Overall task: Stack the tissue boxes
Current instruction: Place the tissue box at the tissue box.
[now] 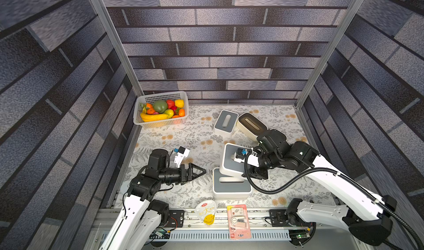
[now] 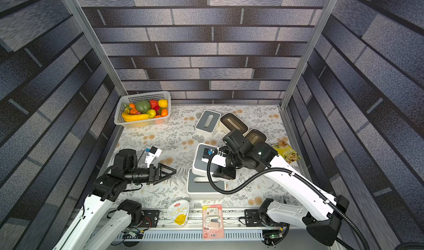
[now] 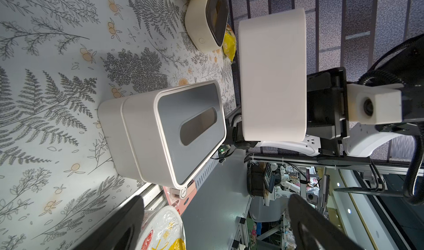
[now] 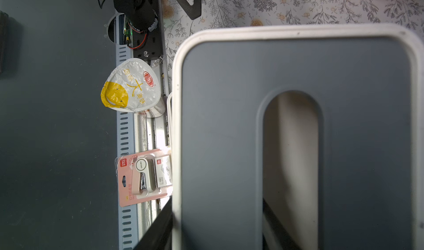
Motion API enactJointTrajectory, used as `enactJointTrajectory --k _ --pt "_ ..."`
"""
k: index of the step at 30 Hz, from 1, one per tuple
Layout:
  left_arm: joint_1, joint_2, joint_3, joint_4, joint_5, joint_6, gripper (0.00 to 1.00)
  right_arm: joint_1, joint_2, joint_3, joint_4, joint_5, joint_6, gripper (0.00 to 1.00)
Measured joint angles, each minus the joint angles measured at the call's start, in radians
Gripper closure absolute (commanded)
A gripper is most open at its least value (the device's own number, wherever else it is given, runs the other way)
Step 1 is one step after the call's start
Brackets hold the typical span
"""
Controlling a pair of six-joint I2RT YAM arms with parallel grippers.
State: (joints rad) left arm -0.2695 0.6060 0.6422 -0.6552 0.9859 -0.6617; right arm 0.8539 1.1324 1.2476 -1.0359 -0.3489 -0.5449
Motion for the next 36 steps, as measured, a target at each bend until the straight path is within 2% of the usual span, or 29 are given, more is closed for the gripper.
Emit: enactJointTrajectory --k 14,36 --pt "0.006 -0.056 -0.018 0.028 0.064 -0.001 0.0 0.051 0.0 -0.006 -0.002 -0.026 -0.023 0.56" --pt "0.023 -0.054 -0.027 0.049 0.091 -0.001 0.0 0.146 0.035 -0.007 -0.008 0.038 0.017 0.56"
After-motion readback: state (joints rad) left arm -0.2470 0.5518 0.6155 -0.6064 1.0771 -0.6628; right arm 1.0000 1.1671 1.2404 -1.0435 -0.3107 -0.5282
